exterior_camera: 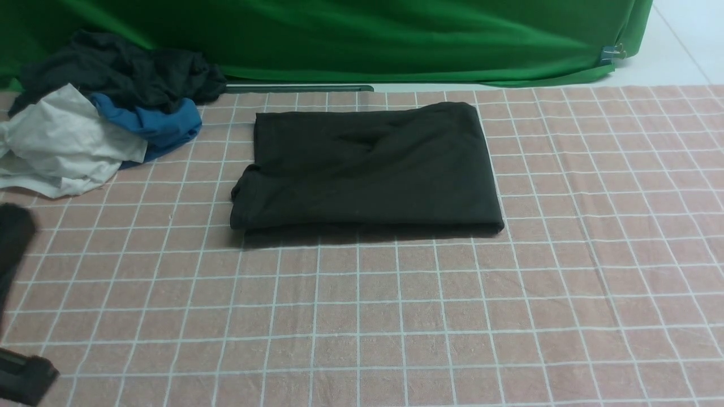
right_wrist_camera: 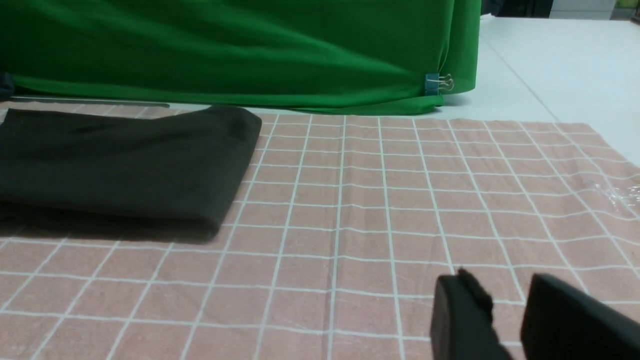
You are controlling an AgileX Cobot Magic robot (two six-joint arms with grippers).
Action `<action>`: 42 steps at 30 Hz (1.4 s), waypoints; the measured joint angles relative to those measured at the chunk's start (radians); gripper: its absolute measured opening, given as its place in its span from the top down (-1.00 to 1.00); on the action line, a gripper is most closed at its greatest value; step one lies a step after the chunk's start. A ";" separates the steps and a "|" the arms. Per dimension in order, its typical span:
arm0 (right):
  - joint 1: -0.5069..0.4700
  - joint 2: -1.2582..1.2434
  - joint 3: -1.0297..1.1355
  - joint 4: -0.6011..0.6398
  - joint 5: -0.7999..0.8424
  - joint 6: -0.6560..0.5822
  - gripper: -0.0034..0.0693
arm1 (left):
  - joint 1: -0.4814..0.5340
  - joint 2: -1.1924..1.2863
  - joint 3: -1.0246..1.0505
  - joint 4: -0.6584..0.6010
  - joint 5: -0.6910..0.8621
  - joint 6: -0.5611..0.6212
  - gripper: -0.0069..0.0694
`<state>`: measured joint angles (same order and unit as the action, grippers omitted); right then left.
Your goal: Fold a long-sleeved shirt over a pink coffee tablecloth.
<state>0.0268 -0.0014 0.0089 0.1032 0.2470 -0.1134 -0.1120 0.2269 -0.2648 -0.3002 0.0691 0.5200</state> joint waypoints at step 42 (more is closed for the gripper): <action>0.000 0.000 0.000 0.000 0.000 0.000 0.25 | 0.148 -0.229 0.271 0.071 0.176 -0.106 0.77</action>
<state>0.0268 -0.0014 0.0089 0.1032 0.2466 -0.1134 0.0360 -0.0024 0.0061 -0.2292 0.2455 0.4138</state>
